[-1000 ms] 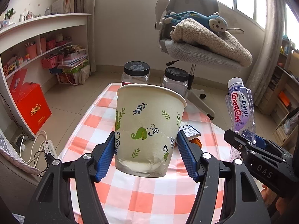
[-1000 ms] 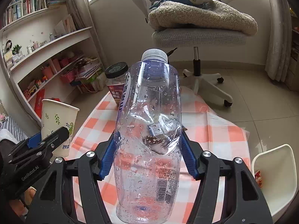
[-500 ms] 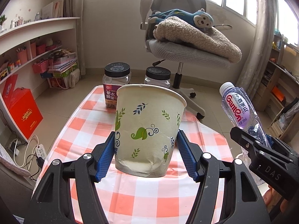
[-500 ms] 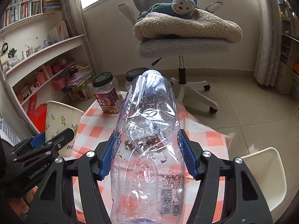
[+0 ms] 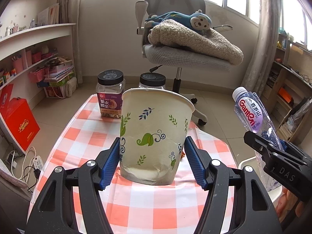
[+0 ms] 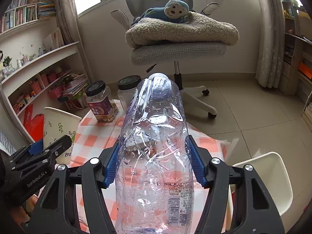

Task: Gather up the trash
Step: 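Carry the bottle and cup over the white bin and open both tools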

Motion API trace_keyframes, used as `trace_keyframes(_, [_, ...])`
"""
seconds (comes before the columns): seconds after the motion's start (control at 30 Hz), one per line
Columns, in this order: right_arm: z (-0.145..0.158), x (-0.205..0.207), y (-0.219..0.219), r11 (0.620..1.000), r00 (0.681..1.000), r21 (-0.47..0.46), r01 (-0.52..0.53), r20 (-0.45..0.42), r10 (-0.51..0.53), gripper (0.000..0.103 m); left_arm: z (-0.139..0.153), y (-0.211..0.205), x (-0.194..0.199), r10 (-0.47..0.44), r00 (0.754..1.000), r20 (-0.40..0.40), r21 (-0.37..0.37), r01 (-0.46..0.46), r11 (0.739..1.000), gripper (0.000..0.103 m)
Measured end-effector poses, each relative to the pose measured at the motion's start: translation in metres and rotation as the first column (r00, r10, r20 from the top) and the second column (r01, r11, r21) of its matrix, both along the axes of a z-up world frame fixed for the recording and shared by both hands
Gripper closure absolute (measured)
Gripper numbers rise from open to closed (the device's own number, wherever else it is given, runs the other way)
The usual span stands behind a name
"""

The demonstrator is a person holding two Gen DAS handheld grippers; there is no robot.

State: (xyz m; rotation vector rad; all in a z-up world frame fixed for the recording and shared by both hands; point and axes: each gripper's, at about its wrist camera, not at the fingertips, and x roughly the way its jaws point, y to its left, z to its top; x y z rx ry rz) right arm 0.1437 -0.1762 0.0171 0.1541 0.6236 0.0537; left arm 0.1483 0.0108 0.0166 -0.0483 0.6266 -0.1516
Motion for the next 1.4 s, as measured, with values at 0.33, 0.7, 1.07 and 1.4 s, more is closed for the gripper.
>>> trace_keyframes(0.33, [0.002,-0.015,-0.033,0.998,0.998,-0.021,0.065,0.008,-0.065,0.043,-0.001,-0.034,-0.006,-0.064,0.998,0.014,0.002,0.064,0.998,0.039])
trace_keyframes(0.7, [0.000,-0.037,-0.101,0.977,0.978,-0.027,0.210,-0.006,-0.210,0.043,-0.012,-0.073,-0.008,-0.143,0.990,-0.002,0.032,0.143,0.989,0.039])
trace_keyframes(1.07, [-0.011,-0.064,-0.184,0.903,0.902,-0.035,0.428,-0.052,-0.429,0.015,-0.033,-0.136,-0.015,-0.272,0.961,-0.057,0.016,0.273,0.962,0.039])
trace_keyframes(1.4, [0.004,-0.088,-0.243,0.826,0.830,0.088,0.556,-0.018,-0.557,0.012,-0.053,-0.214,-0.029,-0.393,0.911,-0.127,-0.041,0.391,0.919,0.039])
